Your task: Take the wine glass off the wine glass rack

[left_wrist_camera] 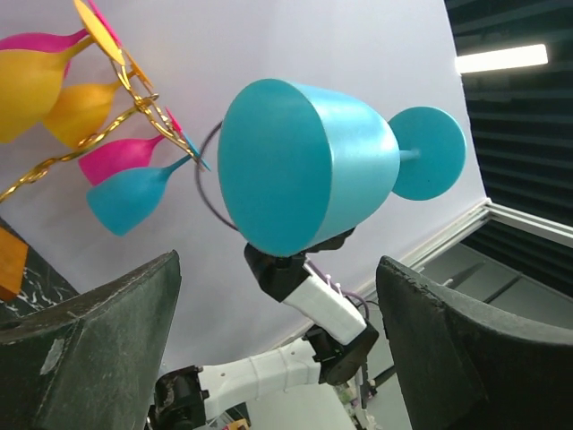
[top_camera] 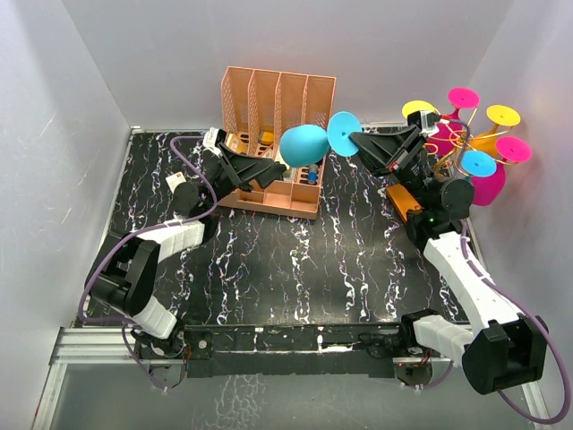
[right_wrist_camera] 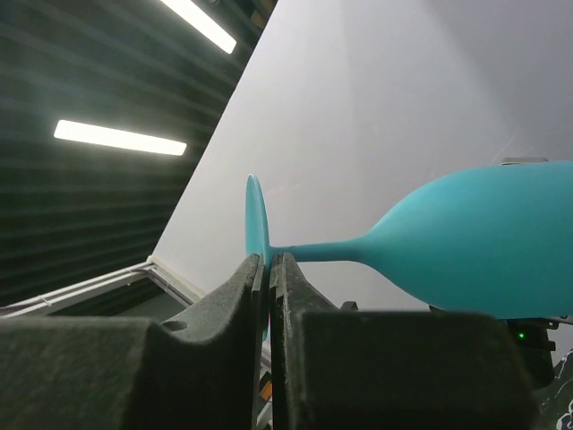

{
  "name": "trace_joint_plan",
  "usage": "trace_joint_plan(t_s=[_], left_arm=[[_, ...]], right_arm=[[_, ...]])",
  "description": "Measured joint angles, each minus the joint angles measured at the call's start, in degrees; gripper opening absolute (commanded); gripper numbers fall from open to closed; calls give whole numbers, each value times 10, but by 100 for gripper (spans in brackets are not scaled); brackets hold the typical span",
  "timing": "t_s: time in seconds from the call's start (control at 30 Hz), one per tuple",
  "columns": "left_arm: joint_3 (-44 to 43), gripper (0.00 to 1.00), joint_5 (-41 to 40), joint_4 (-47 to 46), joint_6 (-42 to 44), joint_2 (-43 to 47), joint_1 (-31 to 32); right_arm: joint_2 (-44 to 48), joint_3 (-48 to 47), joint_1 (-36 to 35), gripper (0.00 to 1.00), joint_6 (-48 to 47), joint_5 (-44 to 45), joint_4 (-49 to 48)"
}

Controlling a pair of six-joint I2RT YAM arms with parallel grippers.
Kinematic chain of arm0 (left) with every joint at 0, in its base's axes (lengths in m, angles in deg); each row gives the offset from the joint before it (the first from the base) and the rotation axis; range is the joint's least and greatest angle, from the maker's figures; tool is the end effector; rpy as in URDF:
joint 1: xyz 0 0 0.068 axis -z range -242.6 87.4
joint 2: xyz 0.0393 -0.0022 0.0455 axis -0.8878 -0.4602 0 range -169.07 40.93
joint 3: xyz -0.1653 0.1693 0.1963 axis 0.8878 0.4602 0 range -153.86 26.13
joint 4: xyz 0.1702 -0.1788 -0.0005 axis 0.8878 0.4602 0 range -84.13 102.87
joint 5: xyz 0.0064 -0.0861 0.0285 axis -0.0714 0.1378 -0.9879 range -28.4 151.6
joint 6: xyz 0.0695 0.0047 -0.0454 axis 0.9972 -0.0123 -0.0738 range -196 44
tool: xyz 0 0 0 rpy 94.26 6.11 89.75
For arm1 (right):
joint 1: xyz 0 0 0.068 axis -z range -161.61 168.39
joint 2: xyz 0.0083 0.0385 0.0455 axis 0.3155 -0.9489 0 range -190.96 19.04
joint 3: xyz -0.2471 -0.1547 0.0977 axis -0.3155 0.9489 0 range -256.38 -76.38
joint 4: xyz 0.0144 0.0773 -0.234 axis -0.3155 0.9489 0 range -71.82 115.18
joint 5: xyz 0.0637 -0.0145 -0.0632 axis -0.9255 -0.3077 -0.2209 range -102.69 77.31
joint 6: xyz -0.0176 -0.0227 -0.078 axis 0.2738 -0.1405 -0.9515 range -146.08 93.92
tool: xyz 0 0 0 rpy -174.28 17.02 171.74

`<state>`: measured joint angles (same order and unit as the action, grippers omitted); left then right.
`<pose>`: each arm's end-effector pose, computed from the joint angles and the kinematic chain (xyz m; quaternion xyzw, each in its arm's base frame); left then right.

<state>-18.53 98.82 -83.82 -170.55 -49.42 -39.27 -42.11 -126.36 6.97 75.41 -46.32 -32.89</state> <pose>0.2763 -0.1671 0.3825 0.0233 0.4721 -0.8116 0.3433 0.2029 0.0820 0.4766 0.1016 0.4718 0.7905 0.3771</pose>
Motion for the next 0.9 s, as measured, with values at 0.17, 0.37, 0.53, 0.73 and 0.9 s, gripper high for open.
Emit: trace_joint_plan(t_s=[0.17,0.37,0.53,0.73,0.9], left_arm=[[-16,76,5,-10,-15,0,3],[-36,63,11,-14,-22,0,4],[-45,42,18,-14,-28,0,4],[-45,23,20,-12,-33,0,4],[-44,7,18,-14,-37,7,5]], right_arm=[[-13,8,-9,8,22,-2,-16],[-19,38,-12,8,37,-1,-21],[-29,49,-13,8,53,7,-33],[-30,49,-14,23,46,17,-38],[-9,51,-14,43,-36,45,64]])
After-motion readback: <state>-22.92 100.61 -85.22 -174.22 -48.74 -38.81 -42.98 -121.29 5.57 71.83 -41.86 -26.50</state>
